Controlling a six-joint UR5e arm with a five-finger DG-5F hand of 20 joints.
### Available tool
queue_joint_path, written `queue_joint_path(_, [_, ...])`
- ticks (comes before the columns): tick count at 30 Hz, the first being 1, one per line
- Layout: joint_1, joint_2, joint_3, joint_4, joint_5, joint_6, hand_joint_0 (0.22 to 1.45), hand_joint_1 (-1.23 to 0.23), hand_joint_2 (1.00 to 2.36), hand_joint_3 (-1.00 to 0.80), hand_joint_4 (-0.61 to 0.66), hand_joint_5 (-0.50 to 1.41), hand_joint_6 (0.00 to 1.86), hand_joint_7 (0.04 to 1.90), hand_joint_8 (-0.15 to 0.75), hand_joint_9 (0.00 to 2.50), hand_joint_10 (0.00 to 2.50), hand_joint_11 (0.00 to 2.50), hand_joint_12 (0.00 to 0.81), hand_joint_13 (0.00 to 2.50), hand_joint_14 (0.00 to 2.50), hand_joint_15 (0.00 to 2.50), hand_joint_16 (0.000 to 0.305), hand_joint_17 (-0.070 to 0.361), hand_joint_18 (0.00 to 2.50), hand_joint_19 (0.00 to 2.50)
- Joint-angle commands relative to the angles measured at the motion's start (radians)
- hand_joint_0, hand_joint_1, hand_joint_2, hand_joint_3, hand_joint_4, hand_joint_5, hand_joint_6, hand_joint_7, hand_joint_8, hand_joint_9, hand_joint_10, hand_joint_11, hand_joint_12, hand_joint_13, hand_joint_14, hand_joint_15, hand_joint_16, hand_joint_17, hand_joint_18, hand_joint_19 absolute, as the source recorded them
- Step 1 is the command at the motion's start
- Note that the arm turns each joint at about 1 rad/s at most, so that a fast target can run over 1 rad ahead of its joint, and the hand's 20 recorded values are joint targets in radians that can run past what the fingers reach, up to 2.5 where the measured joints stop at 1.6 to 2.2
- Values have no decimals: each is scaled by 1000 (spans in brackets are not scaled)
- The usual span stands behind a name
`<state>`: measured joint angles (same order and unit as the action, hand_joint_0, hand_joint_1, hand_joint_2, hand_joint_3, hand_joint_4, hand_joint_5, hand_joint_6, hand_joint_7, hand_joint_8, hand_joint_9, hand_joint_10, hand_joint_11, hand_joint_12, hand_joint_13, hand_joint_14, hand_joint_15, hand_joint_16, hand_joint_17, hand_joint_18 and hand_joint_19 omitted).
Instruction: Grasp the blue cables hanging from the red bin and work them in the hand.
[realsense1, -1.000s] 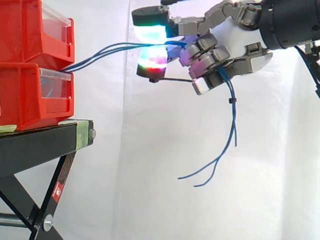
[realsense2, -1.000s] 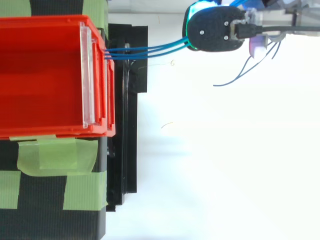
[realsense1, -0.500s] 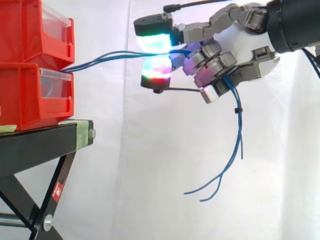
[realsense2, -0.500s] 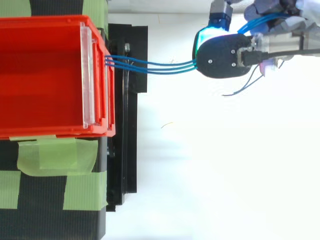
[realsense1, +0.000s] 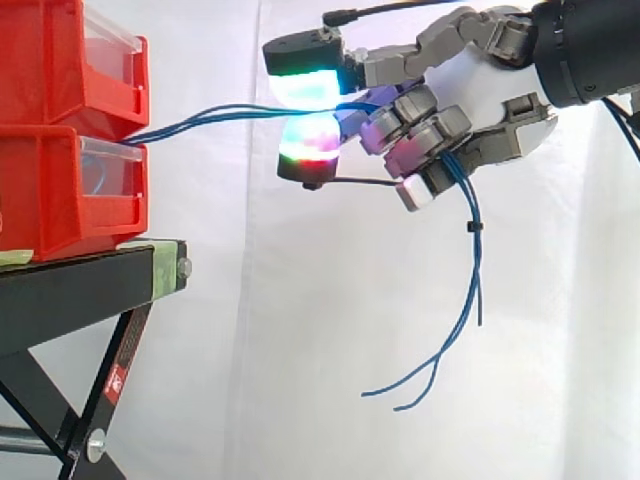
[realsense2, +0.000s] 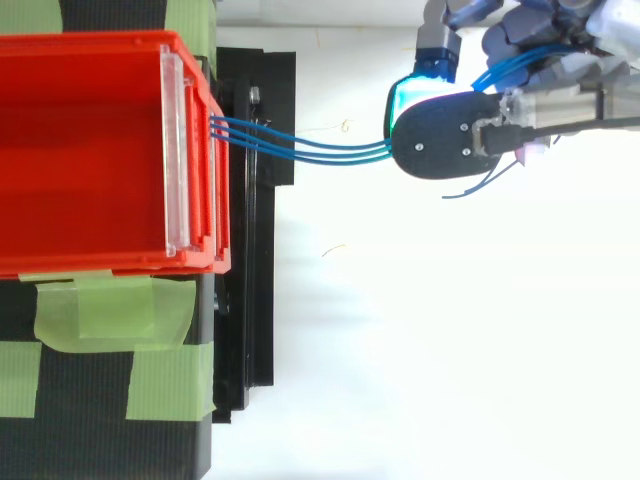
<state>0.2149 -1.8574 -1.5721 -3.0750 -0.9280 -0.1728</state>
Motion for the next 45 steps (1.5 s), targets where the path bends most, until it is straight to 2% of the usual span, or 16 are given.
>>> queue_joint_path(1, [0, 0, 0, 1, -2, -2, 901, -675, 1022, -261, 222, 61, 1112, 1118, 355, 708, 2500, 2434, 531, 1078, 2500, 1661, 57, 127, 1267, 730])
queue_joint_path(3, [0, 0, 0, 6, -5, -8, 902, -683, 1021, -234, 231, 43, 1160, 1098, 363, 698, 2500, 2440, 535, 1081, 2500, 1675, 58, 130, 1269, 709])
queue_joint_path(9, [0, 0, 0, 16, -6, -10, 921, -737, 1020, 45, 264, -40, 1318, 1008, 388, 664, 2500, 2490, 538, 1085, 2500, 1701, 63, 142, 1296, 627])
queue_joint_path(14, [0, 0, 0, 19, -8, -10, 889, -741, 1020, -161, 243, -70, 1326, 1024, 387, 622, 2500, 2500, 535, 1042, 2500, 1711, 60, 134, 1223, 690])
queue_joint_path(17, [0, 0, 0, 21, -9, -10, 885, -694, 1014, -8, 252, -63, 1326, 1001, 398, 616, 2500, 2500, 536, 1061, 2500, 1667, 66, 148, 1244, 581])
queue_joint_path(19, [0, 0, 0, 21, -9, -10, 860, -643, 1008, -65, 279, -10, 1221, 1015, 410, 616, 2500, 2498, 550, 1068, 2500, 1654, 73, 164, 1282, 484])
queue_joint_path(20, [-2, 0, 0, 21, -9, -10, 853, -632, 1006, -91, 303, 30, 1077, 1068, 409, 613, 2500, 2500, 551, 1065, 2500, 1632, 75, 170, 1286, 452])
queue_joint_path(22, [-2, 0, 0, 21, -9, -10, 847, -604, 1004, -138, 334, 61, 934, 1115, 425, 615, 2500, 2500, 553, 1061, 2500, 1631, 77, 174, 1287, 423])
queue_joint_path(27, [-3, 0, 0, 35, -9, -11, 837, -625, 1006, -163, 326, 49, 937, 1103, 431, 610, 2500, 2500, 562, 1061, 2500, 1621, 76, 171, 1277, 411])
queue_joint_path(31, [-3, 0, 0, 44, -11, -14, 830, -655, 1008, -266, 307, 37, 951, 1104, 427, 596, 2500, 2500, 558, 1046, 2500, 1626, 73, 165, 1241, 459])
queue_joint_path(35, [-5, 0, 0, 44, -11, -14, 796, -681, 1013, -521, 267, 13, 934, 1144, 414, 561, 2500, 2500, 548, 975, 2500, 1694, 61, 137, 1117, 653])
queue_joint_path(42, [-5, 0, 0, 44, -11, -14, 791, -691, 1014, -551, 250, 1, 963, 1138, 404, 547, 2500, 2500, 532, 953, 2500, 1692, 57, 128, 1092, 731])
queue_joint_path(45, [-6, 0, 0, 44, -11, -14, 801, -706, 1015, -509, 249, -2, 972, 1133, 401, 544, 2500, 2500, 541, 955, 2500, 1723, 57, 129, 1097, 732])
